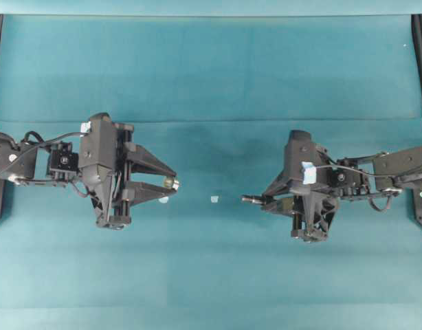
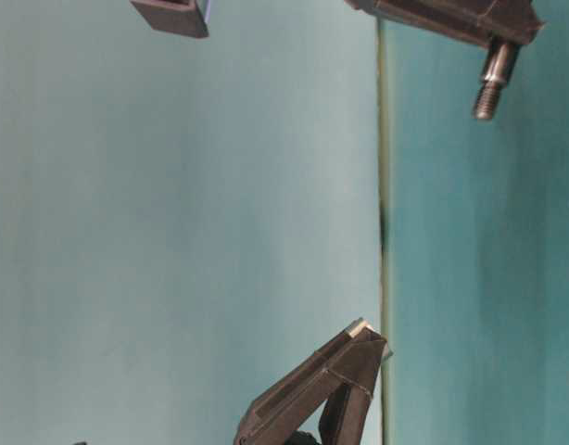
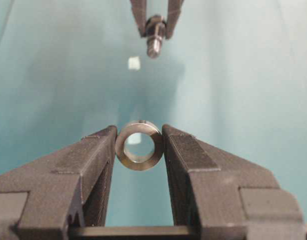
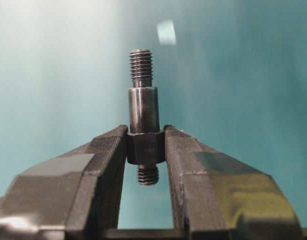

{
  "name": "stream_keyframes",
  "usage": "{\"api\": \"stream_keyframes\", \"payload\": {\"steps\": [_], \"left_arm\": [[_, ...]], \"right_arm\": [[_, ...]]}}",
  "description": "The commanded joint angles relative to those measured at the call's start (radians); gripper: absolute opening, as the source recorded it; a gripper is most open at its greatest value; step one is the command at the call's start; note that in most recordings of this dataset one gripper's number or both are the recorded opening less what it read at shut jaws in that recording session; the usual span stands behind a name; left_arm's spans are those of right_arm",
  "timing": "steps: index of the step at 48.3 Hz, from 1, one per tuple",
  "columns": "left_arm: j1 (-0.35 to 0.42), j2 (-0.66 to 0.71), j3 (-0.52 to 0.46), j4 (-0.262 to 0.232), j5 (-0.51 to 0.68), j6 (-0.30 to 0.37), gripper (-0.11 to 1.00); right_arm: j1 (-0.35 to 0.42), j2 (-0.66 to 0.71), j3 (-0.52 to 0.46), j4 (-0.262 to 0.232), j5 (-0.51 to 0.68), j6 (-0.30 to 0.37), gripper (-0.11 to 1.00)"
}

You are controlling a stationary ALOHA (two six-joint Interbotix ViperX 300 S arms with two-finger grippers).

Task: Insert the washer onto the shaft with both hands.
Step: 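Bring shaft tip toward washer hole, grippers facing each other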

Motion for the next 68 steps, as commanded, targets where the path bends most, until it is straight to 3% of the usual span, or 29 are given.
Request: {"api": "stream_keyframes", "payload": {"steps": [1, 12, 48, 68], "left_arm": [[-0.009, -0.011, -0.009, 0.003, -0.015, -0.003, 0.37], [-0.011, -0.009, -0.011, 0.003, -0.017, -0.003, 0.37], [-0.011, 0.008, -0.014, 0.003, -0.095, -0.025, 0.37], [-0.041, 0.147, -0.12, 0.003, -0.13, -0.055, 0.37]], "right_arm": [[0.005, -0.015, 0.002, -0.003, -0.061, 0.009, 0.0], [0.006, -0.015, 0.026, -0.003, -0.181, 0.009, 0.0], [0.021, 0.04, 0.048, -0.003, -0.362, 0.018, 0.0], [0.044, 0.095, 0.049, 0.0, -0.449, 0.049, 0.0]]}}
